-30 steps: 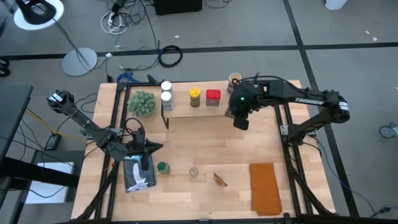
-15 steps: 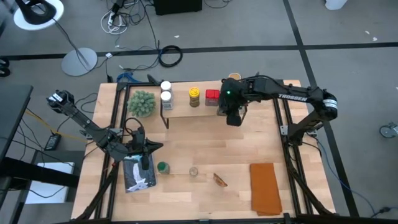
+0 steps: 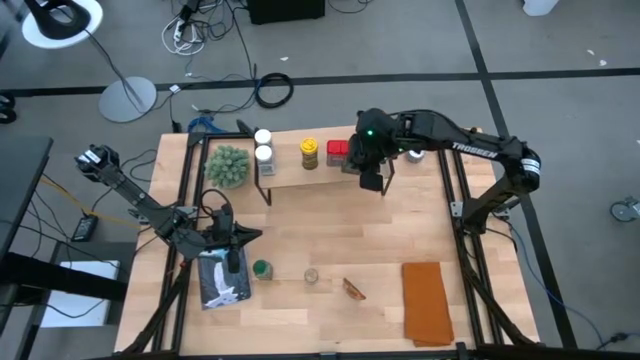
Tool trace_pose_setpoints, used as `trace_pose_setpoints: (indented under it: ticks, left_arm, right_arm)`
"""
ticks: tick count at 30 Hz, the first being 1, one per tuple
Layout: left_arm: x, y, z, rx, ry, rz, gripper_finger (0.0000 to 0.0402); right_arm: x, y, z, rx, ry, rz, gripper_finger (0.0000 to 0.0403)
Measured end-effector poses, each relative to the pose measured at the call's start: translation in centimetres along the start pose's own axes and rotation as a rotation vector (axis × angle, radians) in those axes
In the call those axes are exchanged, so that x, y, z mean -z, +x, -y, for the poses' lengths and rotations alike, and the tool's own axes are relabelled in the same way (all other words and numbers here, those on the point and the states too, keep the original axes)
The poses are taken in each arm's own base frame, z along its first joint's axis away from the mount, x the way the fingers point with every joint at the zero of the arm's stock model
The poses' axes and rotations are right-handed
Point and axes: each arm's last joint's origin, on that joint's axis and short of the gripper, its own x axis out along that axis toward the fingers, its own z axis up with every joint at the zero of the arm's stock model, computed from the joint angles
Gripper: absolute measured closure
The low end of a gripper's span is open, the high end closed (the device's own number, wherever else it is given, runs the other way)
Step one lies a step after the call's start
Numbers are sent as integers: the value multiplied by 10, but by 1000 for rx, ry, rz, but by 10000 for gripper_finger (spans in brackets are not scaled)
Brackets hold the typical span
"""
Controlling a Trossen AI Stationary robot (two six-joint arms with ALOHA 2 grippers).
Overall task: Shelf spices
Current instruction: Put the black seasoning can on the shelf aligned with the red seasoning can
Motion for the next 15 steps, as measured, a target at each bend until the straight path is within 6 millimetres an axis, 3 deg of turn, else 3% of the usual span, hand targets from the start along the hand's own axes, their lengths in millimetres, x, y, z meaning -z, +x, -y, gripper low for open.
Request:
trace_pose_setpoints:
  ticks: [6, 11, 15]
  left_arm:
    - [0, 0, 0, -2, -1, 2, 400]
    - [0, 0, 0, -5, -2, 4, 400]
    - [0, 0, 0, -5, -2, 4, 400]
  right_arm:
    - [-4, 6, -4, -7, -17, 11, 287]
    - [-5, 35, -5, -19, -49, -70, 287]
    - [-5, 47, -3, 21, -57, -112, 281]
